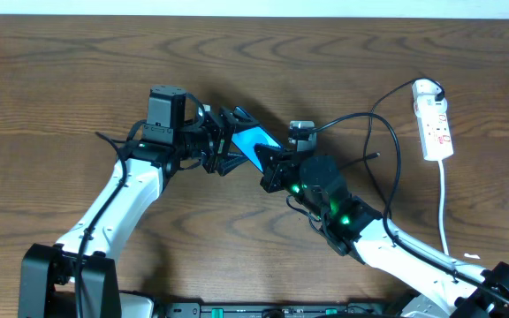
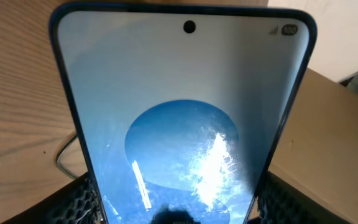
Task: Plug charger to phone and switch on socket
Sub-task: 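Grasp the phone's side edge with the right gripper, then open the left gripper and pull it away from the phone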
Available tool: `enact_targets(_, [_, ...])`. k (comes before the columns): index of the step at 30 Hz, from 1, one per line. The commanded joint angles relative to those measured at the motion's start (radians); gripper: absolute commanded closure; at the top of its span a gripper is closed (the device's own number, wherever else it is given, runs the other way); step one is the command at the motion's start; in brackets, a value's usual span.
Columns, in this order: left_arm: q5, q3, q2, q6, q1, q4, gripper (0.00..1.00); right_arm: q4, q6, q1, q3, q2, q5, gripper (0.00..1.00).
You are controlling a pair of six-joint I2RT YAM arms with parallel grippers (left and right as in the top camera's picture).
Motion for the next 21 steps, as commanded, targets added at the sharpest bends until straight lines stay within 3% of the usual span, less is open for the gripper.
enact_targets(1, [0.053,-0.001,-0.016,0.008,-0.008,0.008,0.11,0.019,0.026,0.013,0.021,-0.007,-0.042,0.99])
enact_targets(3, [0.053,-0.001,-0.016,0.008,-0.008,0.008,0.00,0.016,0.026,0.013,0.021,-0.007,-0.042,0.99])
enact_targets(21, [0.068,-0.001,-0.016,0.007,-0.007,0.020,0.02,-0.034,0.023,-0.011,0.021,-0.007,0.038,0.99])
